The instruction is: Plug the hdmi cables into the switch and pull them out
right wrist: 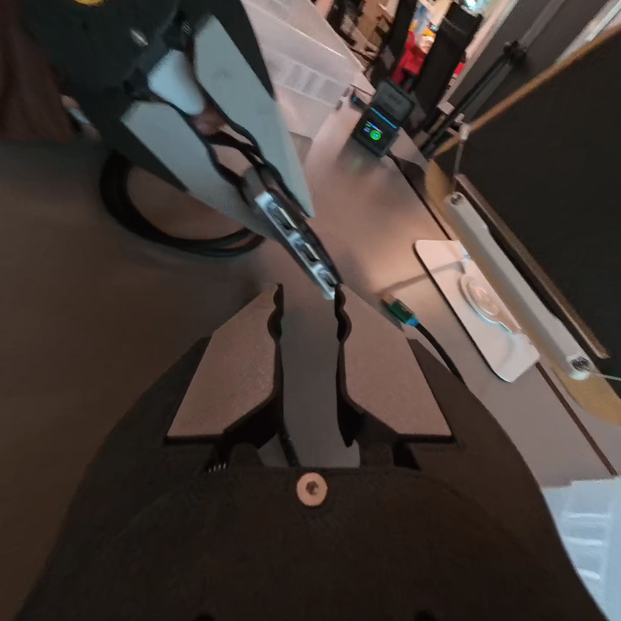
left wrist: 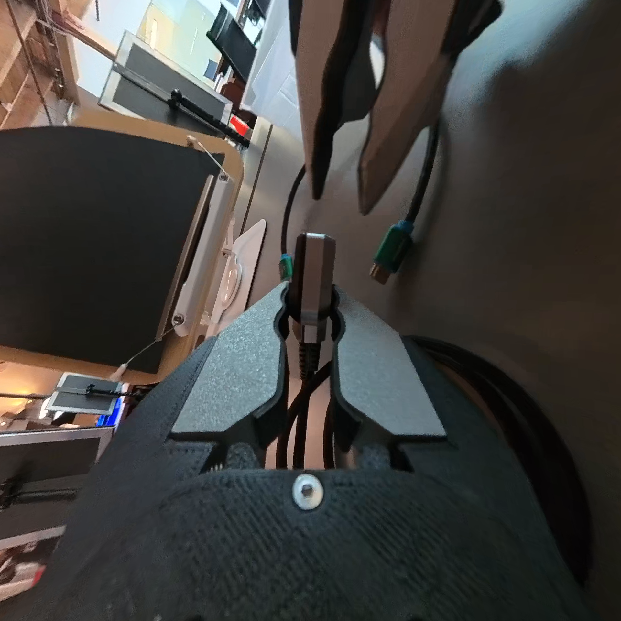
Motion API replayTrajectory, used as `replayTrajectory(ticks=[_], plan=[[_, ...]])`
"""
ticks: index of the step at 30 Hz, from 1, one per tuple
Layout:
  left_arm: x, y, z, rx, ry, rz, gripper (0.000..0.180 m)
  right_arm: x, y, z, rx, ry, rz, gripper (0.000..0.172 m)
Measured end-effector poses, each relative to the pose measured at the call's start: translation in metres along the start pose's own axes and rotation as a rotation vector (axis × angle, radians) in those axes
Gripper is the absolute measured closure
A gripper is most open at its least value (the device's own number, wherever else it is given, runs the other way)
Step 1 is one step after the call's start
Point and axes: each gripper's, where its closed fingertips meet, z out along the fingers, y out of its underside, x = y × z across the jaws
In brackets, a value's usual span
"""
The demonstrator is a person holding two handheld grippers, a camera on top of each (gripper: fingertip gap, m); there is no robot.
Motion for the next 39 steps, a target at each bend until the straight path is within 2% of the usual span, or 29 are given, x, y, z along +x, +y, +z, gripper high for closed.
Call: replayTrajectory(ticks=[4, 7, 17, 22, 31, 34, 37, 39], plan=[[0.007, -0.024, -0.007, 0.109, 0.064, -0.047, 0.161, 0.005, 0.017, 0.008, -0.112, 0.085, -0.126, 0.146], [0.013, -0.028, -0.009, 0.131, 0.106, -0.070, 0.161, 0.003, 0.020, 0.012, -0.152, 0.105, -0.210, 0.152], [0.010, -0.033, -0.007, 0.146, 0.020, -0.022, 0.161, 0.010, 0.019, 0.008, -0.143, 0.131, -0.248, 0.153], [0.009, -0.056, -0.016, 0.279, 0.025, -0.085, 0.161, 0.008, 0.018, 0.008, -0.139, 0.116, -0.237, 0.153], [0.004, -0.050, -0.013, 0.236, -0.028, -0.011, 0.159, 0.010, 0.017, 0.005, -0.122, 0.119, -0.222, 0.154], [-0.006, -0.045, -0.013, 0.188, -0.066, -0.011, 0.160, 0.017, 0.014, 0.003, -0.109, 0.138, -0.095, 0.155], [-0.040, -0.022, -0.018, 0.092, -0.257, 0.020, 0.163, 0.014, 0.017, -0.001, -0.080, 0.017, 0.142, 0.145], [-0.048, -0.007, -0.019, 0.049, -0.272, -0.019, 0.163, 0.011, 0.018, -0.003, -0.062, -0.037, 0.223, 0.143]])
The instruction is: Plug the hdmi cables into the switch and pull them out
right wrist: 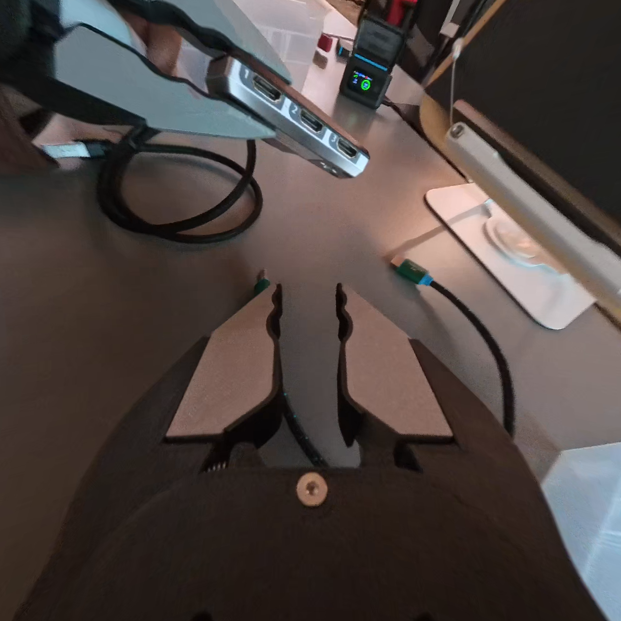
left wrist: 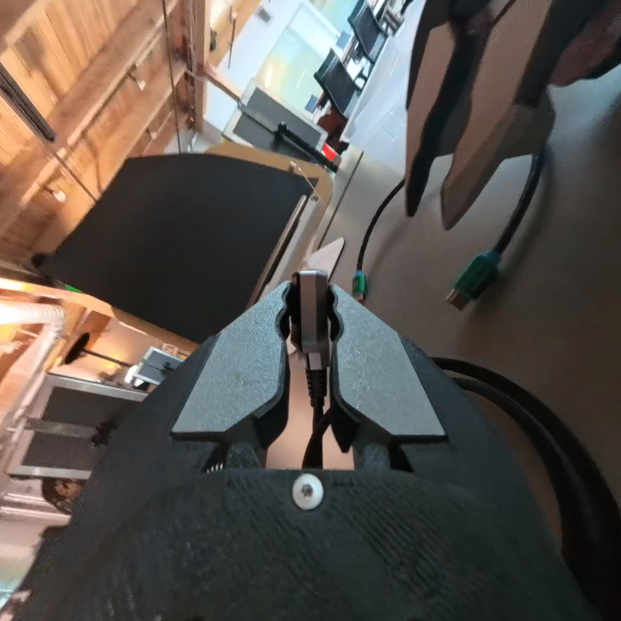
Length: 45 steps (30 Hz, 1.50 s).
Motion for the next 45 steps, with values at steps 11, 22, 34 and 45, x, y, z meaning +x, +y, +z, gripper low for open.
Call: replayTrajectory(ticks=[11, 22, 34, 45], plan=[[0.014, 0.016, 0.009, -0.087, 0.055, 0.021, 0.162, -0.028, 0.032, 0.016, -0.232, -0.020, 0.009, 0.146], [0.037, 0.022, 0.014, -0.138, 0.158, 0.060, 0.163, 0.009, 0.005, 0.001, -0.272, 0.470, -0.788, 0.164], [0.046, 0.020, 0.016, -0.134, 0.201, 0.039, 0.162, -0.001, -0.016, 0.011, -0.221, 0.656, -1.329, 0.165], [0.049, 0.020, 0.016, -0.127, 0.200, 0.085, 0.163, -0.025, 0.015, 0.024, -0.172, 0.271, -0.955, 0.165]])
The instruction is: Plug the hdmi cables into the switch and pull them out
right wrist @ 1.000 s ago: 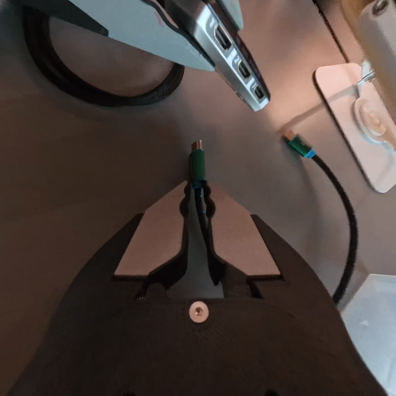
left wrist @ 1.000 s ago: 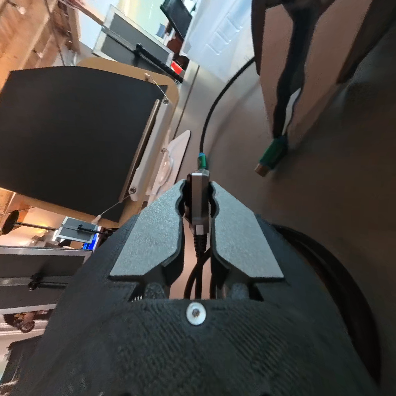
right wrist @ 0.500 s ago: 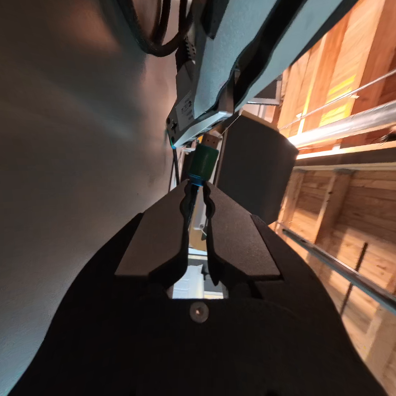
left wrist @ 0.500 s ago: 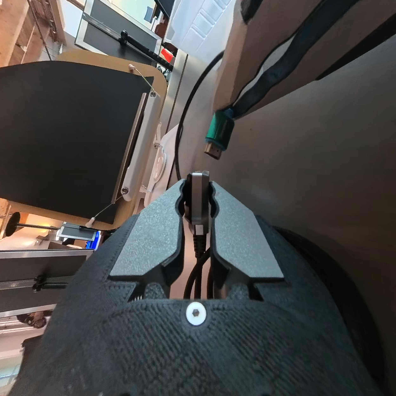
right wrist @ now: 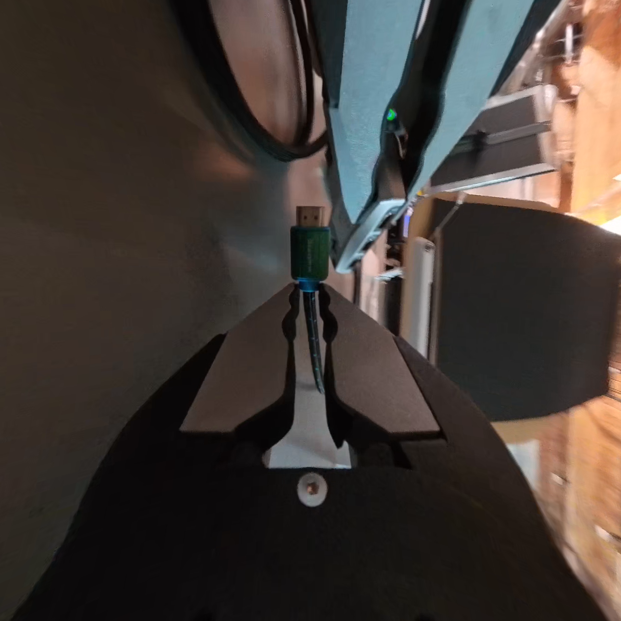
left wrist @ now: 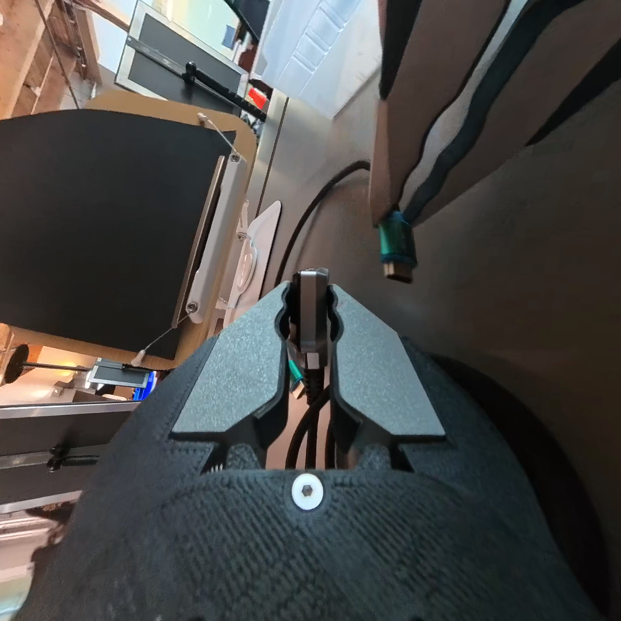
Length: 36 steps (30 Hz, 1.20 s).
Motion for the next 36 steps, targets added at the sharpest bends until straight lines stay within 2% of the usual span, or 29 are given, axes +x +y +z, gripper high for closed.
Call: replayTrajectory(ticks=[4, 6, 10, 13, 17, 20, 26, 30, 36], plan=[[0.004, -0.003, -0.003, 0.023, 0.020, 0.030, 0.162, -0.028, -0.024, -0.016, 0.184, -0.302, 0.293, 0.165], [-0.001, -0.001, -0.004, 0.021, 0.003, 0.013, 0.163, -0.026, -0.023, -0.018, 0.210, -0.392, 0.453, 0.154], [-0.008, 0.005, -0.006, 0.000, -0.026, -0.006, 0.162, -0.011, -0.020, -0.022, 0.287, -0.564, 0.764, 0.145], [-0.008, 0.004, -0.006, 0.004, -0.024, -0.009, 0.163, -0.001, -0.020, -0.027, 0.376, -0.677, 0.926, 0.145], [-0.008, 0.004, -0.006, 0.005, -0.019, -0.008, 0.163, 0.002, -0.021, -0.034, 0.441, -0.875, 1.082, 0.138], [-0.009, 0.004, -0.007, 0.008, -0.024, -0.017, 0.163, 0.000, -0.022, -0.035, 0.444, -0.921, 1.106, 0.139], [-0.008, 0.005, -0.006, 0.002, -0.023, -0.018, 0.163, -0.015, -0.026, -0.024, 0.329, -0.872, 1.000, 0.139], [-0.006, 0.005, -0.005, 0.001, -0.016, -0.019, 0.163, -0.026, -0.032, -0.022, 0.288, -0.928, 0.967, 0.142], [-0.002, 0.007, -0.003, -0.014, 0.000, -0.004, 0.162, -0.037, -0.036, -0.020, 0.235, -0.947, 0.903, 0.161]])
